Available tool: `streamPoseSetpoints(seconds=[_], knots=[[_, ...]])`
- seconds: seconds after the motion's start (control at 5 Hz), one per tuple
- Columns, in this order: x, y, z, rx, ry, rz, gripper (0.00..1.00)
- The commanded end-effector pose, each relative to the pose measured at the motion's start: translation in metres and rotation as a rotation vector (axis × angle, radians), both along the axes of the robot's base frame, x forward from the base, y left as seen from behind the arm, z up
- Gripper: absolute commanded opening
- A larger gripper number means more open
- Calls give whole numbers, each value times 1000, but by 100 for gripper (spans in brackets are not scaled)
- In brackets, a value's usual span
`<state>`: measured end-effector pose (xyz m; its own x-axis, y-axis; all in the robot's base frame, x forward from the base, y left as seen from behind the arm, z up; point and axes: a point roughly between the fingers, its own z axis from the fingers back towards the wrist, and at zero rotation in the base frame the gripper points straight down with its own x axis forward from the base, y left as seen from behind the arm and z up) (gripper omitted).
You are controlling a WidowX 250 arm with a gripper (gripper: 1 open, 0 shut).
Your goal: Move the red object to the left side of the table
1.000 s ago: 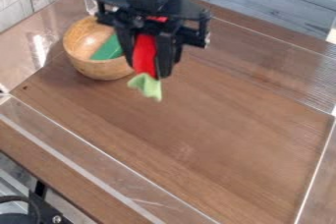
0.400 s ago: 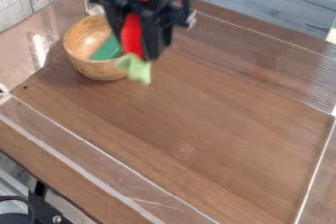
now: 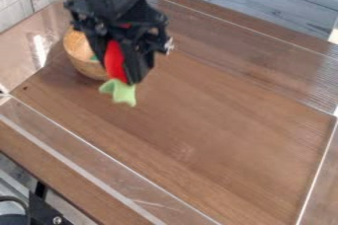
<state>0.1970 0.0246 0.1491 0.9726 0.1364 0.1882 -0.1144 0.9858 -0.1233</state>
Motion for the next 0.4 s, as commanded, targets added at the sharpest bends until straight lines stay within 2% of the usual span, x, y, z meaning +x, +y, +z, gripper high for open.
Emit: streamPoseSetpoints(seconds=[0.0,0.2], knots=[[4,4,3,4,-38,75,0],[-1,23,3,3,-41,93,0]])
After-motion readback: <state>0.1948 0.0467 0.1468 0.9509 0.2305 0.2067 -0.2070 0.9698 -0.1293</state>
